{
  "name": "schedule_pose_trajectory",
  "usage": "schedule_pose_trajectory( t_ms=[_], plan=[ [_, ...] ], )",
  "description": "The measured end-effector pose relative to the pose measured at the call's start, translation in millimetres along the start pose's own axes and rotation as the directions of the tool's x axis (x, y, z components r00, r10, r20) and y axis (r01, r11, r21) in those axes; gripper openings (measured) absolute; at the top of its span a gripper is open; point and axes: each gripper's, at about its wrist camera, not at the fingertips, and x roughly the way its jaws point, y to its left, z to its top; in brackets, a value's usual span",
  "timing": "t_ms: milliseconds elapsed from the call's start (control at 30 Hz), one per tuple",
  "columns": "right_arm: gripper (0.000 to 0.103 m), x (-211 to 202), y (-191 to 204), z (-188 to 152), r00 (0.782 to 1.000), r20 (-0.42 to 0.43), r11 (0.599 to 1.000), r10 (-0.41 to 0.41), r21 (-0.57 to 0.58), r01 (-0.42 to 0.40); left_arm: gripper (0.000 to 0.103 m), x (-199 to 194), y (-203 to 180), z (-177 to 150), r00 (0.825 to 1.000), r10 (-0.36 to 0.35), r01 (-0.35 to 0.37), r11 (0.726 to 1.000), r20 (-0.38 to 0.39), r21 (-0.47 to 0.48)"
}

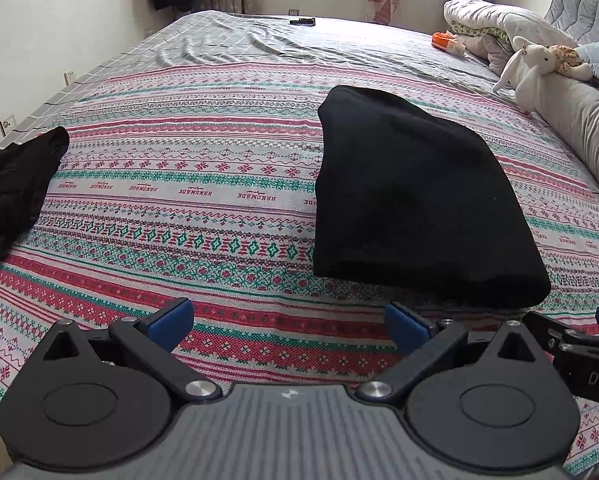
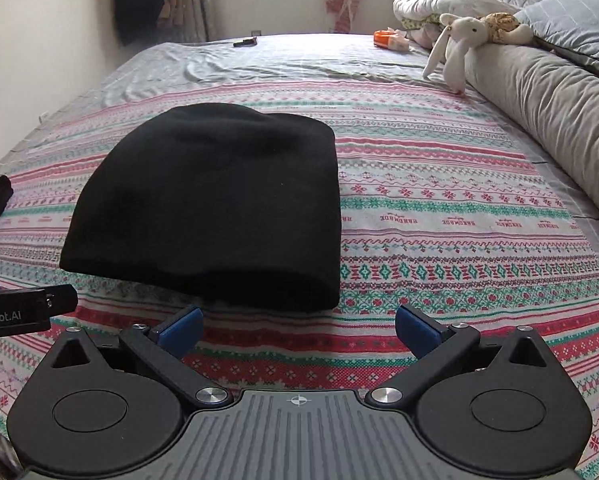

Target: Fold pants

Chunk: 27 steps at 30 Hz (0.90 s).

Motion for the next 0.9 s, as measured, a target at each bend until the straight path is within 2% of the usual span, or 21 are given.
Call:
schedule_pose_trajectory(
  t_ms=[900],
  plan=[
    [0.103,4.6,6.1,-5.9,1.000,-0.008,0.999,-0.017,-0.037,0.017,0.103,-3.5,-3.3,-4.3,1.000,-0.017,0.017,1.000,0.015,0.026]
  ],
)
